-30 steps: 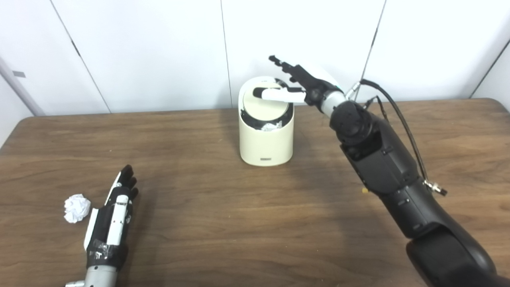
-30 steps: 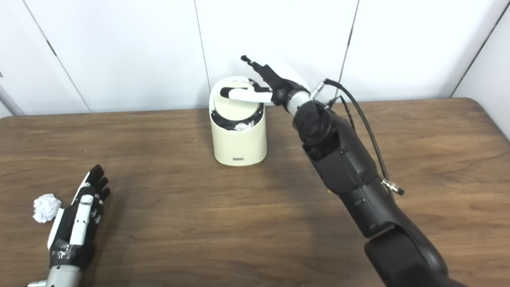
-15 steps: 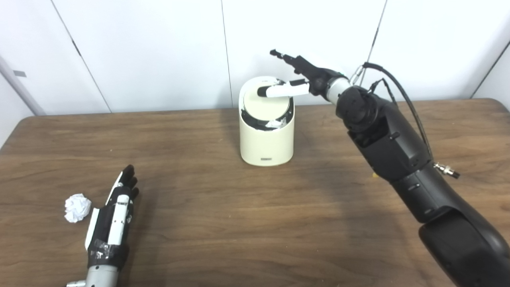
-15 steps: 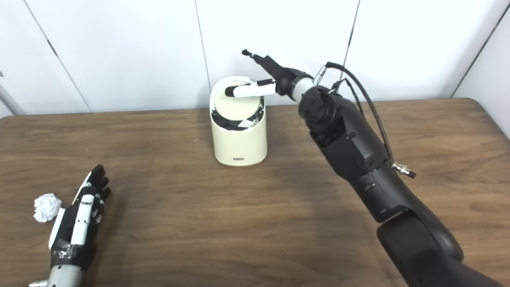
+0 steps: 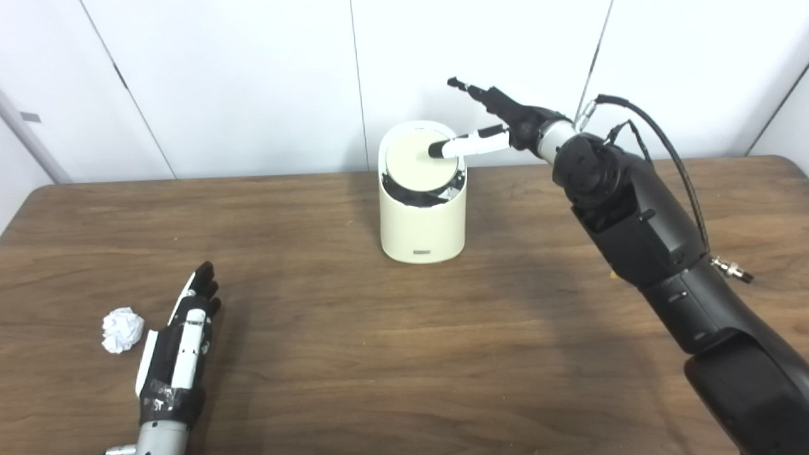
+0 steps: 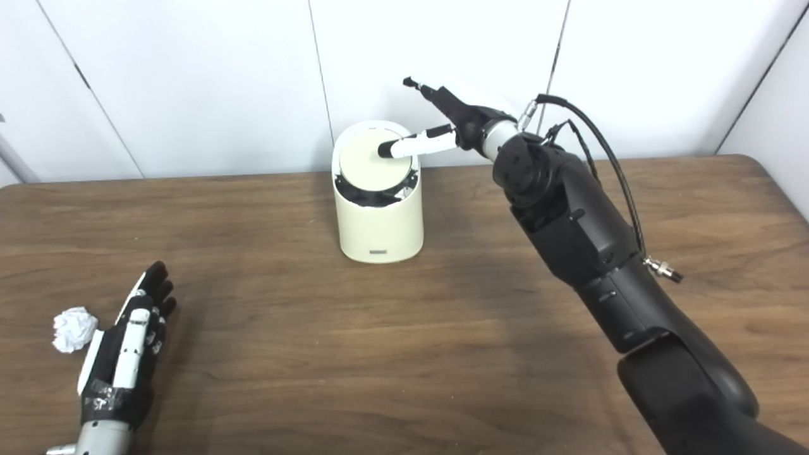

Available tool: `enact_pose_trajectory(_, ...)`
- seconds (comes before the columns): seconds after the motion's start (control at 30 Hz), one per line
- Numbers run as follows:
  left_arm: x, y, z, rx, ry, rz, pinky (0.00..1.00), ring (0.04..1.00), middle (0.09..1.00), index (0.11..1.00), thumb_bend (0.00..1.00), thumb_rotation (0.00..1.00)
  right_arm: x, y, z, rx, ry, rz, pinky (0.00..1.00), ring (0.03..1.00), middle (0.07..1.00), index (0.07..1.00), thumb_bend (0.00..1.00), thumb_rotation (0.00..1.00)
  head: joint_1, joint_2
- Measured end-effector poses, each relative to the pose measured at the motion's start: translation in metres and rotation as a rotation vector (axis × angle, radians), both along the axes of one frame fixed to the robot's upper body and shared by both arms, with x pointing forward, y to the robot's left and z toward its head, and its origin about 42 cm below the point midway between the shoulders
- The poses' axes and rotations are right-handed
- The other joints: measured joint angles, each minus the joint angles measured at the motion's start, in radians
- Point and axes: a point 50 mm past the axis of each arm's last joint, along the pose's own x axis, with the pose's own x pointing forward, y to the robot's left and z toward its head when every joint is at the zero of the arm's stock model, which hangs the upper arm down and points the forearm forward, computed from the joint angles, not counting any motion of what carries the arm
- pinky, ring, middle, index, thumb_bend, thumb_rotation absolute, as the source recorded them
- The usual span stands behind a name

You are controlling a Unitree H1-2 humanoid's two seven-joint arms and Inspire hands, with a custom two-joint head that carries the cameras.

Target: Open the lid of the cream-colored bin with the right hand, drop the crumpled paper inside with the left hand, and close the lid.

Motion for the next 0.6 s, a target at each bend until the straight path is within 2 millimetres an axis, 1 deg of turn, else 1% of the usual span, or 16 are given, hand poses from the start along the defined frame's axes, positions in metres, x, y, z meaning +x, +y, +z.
enact_pose_trajectory(0.2,0.0,0.0,0.0,0.001,0.0,0.001,1.0,1.0,0.988,0.966,0.26,0.83,0.0,-0.001,-0.007,-0.002,0.013,-0.006,0.89,0.949,0.957,0.949,0.76,0.6,0.002,0.006)
enact_pose_trajectory(0.33,0.0,0.0,0.0,0.001,0.0,0.001,1.0,0.996,0.982,0.96,0.27,0.82,0.002,0.003,-0.015,0.007,0.009,0.005,0.88,0.941,0.95,0.938,0.77,0.59,0.003,0.009)
enact_pose_trajectory(0.43,0.0,0.0,0.0,0.0,0.0,0.002,1.0,0.993,0.981,0.96,0.28,0.8,0.004,0.006,-0.02,0.018,0.008,0.004,0.88,0.939,0.947,0.936,0.78,0.6,0.002,0.011)
enact_pose_trajectory(0.6,0.0,0.0,0.0,-0.001,-0.001,0.002,1.0,1.0,0.987,0.966,0.26,0.81,0.005,0.009,-0.021,0.03,-0.008,0.011,0.88,0.932,0.942,0.935,0.79,0.63,0.002,0.009)
